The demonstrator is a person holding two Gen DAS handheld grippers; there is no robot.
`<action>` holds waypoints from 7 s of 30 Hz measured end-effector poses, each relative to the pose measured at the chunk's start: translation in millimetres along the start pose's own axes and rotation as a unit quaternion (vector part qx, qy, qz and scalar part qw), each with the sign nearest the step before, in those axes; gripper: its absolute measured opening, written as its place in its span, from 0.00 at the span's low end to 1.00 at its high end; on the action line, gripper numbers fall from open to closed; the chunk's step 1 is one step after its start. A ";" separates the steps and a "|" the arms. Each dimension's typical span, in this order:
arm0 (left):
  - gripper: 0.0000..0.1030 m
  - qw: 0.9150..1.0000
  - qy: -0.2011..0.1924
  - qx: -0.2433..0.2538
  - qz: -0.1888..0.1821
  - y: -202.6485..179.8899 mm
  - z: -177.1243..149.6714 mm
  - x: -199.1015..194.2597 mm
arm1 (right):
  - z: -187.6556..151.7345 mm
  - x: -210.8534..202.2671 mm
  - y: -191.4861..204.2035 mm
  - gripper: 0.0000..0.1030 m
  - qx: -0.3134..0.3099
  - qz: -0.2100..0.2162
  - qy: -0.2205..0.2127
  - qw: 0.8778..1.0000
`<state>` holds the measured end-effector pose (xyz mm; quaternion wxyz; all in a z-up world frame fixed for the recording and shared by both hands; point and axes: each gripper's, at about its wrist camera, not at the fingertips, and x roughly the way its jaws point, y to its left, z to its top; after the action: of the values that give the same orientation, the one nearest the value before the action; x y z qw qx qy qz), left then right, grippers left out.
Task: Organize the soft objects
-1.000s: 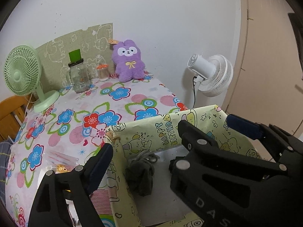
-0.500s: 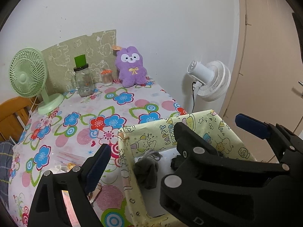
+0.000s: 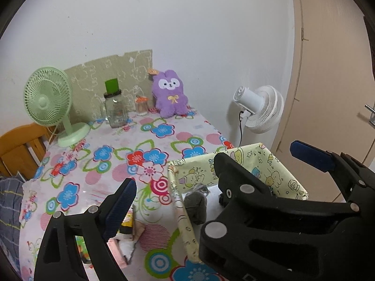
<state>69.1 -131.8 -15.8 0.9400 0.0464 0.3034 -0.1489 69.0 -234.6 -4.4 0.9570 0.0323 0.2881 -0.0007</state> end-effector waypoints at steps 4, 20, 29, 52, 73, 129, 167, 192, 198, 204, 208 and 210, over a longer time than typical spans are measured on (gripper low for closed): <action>0.91 1.000 -0.010 0.001 0.002 7.4 0.8 -14.4 | 2.7 -13.7 10.5 0.94 -0.002 0.003 -0.012 1.000; 0.91 0.999 -0.032 -0.005 0.019 42.6 -8.8 -47.4 | 3.0 -38.4 54.4 0.98 -0.019 0.008 -0.032 0.999; 0.90 0.999 -0.035 -0.011 0.024 61.5 -18.5 -52.8 | -4.3 -37.8 77.1 0.98 -0.026 0.024 -0.025 0.999; 0.87 0.998 -0.004 -0.038 0.043 101.2 -49.7 -36.8 | -31.1 -3.1 113.8 0.98 -0.040 0.067 0.008 0.997; 0.81 0.995 0.050 -0.059 0.068 138.1 -86.9 -5.6 | -61.9 39.4 145.9 0.93 -0.068 0.092 0.055 0.992; 0.25 0.986 0.112 -0.085 0.093 173.3 -132.2 22.8 | -107.9 93.7 181.0 0.58 -0.071 0.123 0.176 0.974; 0.52 0.984 0.100 -0.106 0.104 194.6 -97.5 49.1 | -75.2 133.4 158.6 0.68 -0.021 0.068 0.171 0.983; 0.51 0.982 0.115 -0.099 0.109 186.0 -83.8 69.1 | -65.0 148.8 155.7 0.44 -0.014 0.074 0.176 0.982; 0.51 0.984 0.101 -0.095 0.111 180.0 -79.4 58.2 | -58.7 135.2 153.6 0.43 -0.018 0.072 0.161 0.984; 0.51 0.986 0.083 -0.094 0.112 174.1 -73.9 43.4 | -51.4 117.8 151.9 0.43 -0.022 0.071 0.143 0.987; 0.51 0.986 0.072 -0.096 0.113 170.8 -70.7 33.3 | -46.6 107.1 150.7 0.43 -0.025 0.074 0.132 0.988; 0.51 0.987 0.066 -0.097 0.113 169.1 -68.8 27.3 | -44.2 101.2 151.1 0.43 -0.029 0.074 0.126 0.989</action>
<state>104.0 34.5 -88.1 0.9289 -0.0011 0.3703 -0.0082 132.0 -79.3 -87.7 0.9109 0.0253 0.4034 0.0823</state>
